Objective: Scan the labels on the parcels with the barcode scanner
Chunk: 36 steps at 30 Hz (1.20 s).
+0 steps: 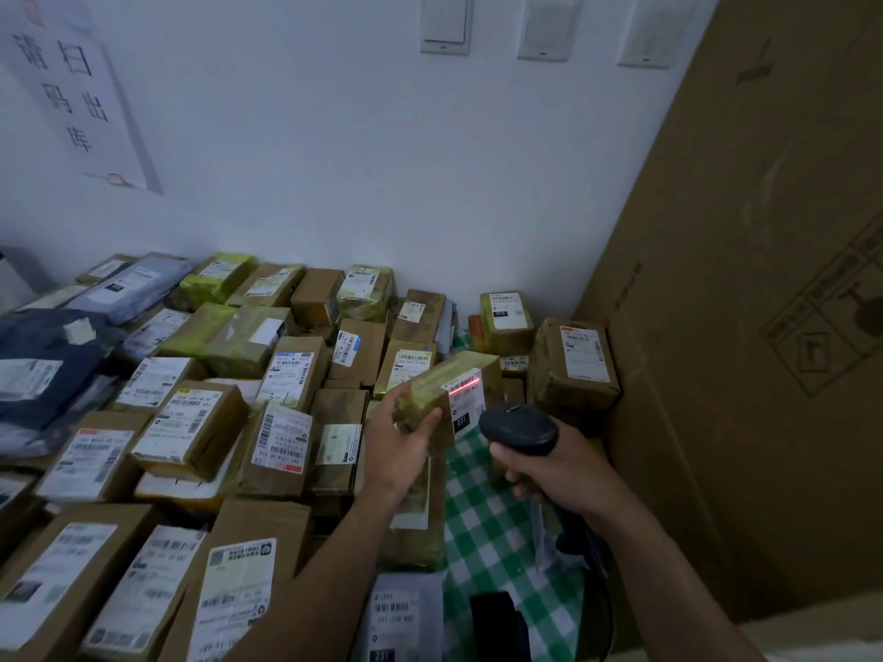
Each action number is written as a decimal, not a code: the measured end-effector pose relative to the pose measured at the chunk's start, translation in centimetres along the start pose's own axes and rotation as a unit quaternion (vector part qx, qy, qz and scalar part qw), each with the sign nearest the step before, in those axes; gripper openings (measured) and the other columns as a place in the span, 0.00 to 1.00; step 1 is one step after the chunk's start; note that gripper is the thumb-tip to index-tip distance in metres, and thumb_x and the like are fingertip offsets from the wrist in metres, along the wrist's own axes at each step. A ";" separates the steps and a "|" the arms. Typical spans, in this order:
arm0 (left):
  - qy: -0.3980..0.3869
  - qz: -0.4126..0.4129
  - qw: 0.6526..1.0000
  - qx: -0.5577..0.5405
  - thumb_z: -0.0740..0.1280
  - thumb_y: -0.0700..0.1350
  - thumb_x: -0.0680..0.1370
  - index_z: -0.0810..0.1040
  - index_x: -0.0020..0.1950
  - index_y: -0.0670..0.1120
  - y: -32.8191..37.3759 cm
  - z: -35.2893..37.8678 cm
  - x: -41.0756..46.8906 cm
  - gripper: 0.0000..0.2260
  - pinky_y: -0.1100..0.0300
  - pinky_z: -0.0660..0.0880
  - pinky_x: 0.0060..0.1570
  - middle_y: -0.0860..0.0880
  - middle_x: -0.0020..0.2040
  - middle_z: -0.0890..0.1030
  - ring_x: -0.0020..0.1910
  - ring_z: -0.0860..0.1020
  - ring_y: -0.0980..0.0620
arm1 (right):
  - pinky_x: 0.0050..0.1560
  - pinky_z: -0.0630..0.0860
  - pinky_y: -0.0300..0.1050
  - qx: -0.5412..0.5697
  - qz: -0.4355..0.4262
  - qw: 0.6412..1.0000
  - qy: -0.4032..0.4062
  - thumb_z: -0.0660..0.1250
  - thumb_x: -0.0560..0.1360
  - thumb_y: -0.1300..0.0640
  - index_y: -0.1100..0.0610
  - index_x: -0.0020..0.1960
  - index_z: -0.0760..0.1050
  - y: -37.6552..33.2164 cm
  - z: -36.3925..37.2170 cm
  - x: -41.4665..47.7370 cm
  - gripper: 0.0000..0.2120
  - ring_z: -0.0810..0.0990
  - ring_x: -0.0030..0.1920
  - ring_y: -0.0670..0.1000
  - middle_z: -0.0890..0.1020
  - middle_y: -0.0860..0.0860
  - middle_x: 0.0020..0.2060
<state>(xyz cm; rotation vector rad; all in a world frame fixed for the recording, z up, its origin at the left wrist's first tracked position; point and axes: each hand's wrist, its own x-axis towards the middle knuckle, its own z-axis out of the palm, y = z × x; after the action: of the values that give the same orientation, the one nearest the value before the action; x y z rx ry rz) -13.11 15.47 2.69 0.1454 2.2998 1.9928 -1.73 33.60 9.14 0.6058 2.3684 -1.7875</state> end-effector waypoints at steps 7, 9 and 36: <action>-0.003 -0.005 1.000 -0.004 0.76 0.41 0.77 0.74 0.62 0.57 -0.3 0.3 -0.1 0.20 0.81 0.71 0.41 0.67 0.52 0.74 0.46 0.74 0.79 | 0.42 0.81 0.43 0.003 -0.004 1.000 -0.008 0.77 0.74 0.46 0.40 0.61 0.77 -0.1 -0.3 0.2 0.18 0.88 0.40 0.51 0.88 0.50 0.41; -0.002 -0.008 1.000 -0.007 0.76 0.42 0.77 0.73 0.62 0.57 -0.4 0.3 -0.2 0.19 0.81 0.71 0.41 0.67 0.53 0.74 0.47 0.74 0.75 | 0.40 0.80 0.41 -0.001 -0.004 1.000 -0.012 0.77 0.74 0.46 0.40 0.61 0.77 -0.1 -0.4 0.2 0.18 0.88 0.40 0.50 0.88 0.50 0.41; 0.132 -0.230 0.958 -0.111 0.74 0.49 0.78 0.74 0.63 0.51 -8.2 -1.7 -22.9 0.16 0.54 0.80 0.52 0.47 0.60 0.82 0.56 0.83 0.50 | 0.33 0.76 0.37 -0.036 0.017 0.986 -0.162 0.78 0.75 0.50 0.45 0.61 0.80 7.3 1.5 -3.8 0.17 0.86 0.36 0.48 0.87 0.44 0.49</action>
<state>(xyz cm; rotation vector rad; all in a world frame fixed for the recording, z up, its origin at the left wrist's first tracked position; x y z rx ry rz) 9.30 9.54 -4.97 -0.6478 1.9704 2.0811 4.26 32.91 3.34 0.3137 2.1770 -1.6331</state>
